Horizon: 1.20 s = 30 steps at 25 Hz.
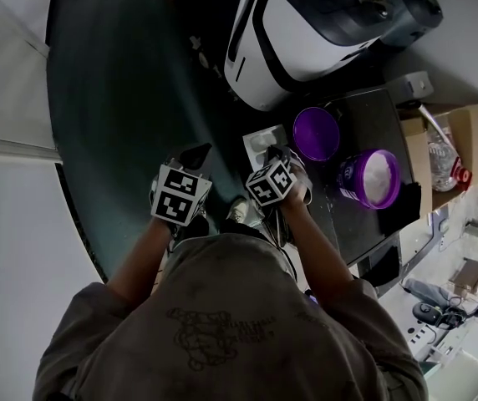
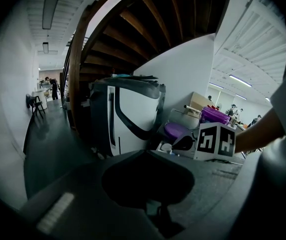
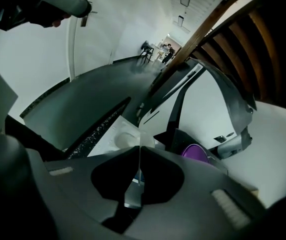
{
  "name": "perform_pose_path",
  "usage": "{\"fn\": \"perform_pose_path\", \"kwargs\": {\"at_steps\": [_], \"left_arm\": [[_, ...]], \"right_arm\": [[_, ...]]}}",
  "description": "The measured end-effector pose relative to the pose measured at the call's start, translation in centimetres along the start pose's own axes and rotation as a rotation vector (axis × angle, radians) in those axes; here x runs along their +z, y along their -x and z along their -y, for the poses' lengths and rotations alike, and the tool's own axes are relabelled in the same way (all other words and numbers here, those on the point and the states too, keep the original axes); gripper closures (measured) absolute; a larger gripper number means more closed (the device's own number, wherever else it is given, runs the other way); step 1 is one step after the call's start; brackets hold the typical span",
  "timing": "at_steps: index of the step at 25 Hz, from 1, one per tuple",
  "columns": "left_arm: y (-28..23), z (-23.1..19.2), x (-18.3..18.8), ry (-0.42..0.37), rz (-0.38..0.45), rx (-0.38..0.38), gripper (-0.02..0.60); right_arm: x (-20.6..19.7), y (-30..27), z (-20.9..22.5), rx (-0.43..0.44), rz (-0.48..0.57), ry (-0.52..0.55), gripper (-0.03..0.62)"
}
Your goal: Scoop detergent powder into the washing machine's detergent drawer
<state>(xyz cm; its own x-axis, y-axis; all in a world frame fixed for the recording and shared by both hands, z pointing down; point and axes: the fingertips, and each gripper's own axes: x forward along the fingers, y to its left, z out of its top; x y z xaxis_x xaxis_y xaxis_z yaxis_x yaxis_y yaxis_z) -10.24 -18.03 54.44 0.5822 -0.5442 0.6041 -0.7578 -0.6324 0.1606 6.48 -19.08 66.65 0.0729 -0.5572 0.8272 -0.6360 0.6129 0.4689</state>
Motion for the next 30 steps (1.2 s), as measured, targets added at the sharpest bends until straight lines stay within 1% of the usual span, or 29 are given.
{"fn": "perform_pose_path", "kwargs": {"at_steps": [5, 10, 13, 19, 22, 26, 28, 30], "left_arm": [[0.2, -0.5, -0.5, -0.005, 0.012, -0.017, 0.581], [0.0, 0.5, -0.8, 0.003, 0.022, -0.053, 0.581], [0.3, 0.2, -1.0, 0.005, 0.02, -0.062, 0.581], [0.5, -1.1, -1.0, -0.014, 0.019, -0.061, 0.581], [0.6, -1.2, -1.0, -0.015, 0.022, -0.064, 0.581], [1.0, -1.0, -1.4, -0.023, 0.006, -0.076, 0.581], [1.2, -0.8, -1.2, -0.006, 0.008, -0.094, 0.581], [1.5, -0.9, -0.7, 0.023, 0.026, -0.108, 0.581]], "right_arm": [[0.5, 0.4, 0.3, -0.048, -0.015, 0.018, 0.559], [0.0, 1.1, 1.3, -0.102, -0.064, 0.037, 0.559], [0.0, 1.4, 1.3, -0.107, -0.082, 0.022, 0.559], [0.3, 1.7, 1.5, -0.123, -0.096, 0.018, 0.559], [0.2, 1.7, 1.2, -0.123, -0.1, 0.013, 0.559], [0.4, 2.4, 1.3, -0.137, -0.109, 0.005, 0.559], [0.6, 2.6, 1.4, -0.139, -0.101, -0.014, 0.559], [0.7, 2.7, 1.4, -0.13, -0.089, -0.05, 0.559]]}}
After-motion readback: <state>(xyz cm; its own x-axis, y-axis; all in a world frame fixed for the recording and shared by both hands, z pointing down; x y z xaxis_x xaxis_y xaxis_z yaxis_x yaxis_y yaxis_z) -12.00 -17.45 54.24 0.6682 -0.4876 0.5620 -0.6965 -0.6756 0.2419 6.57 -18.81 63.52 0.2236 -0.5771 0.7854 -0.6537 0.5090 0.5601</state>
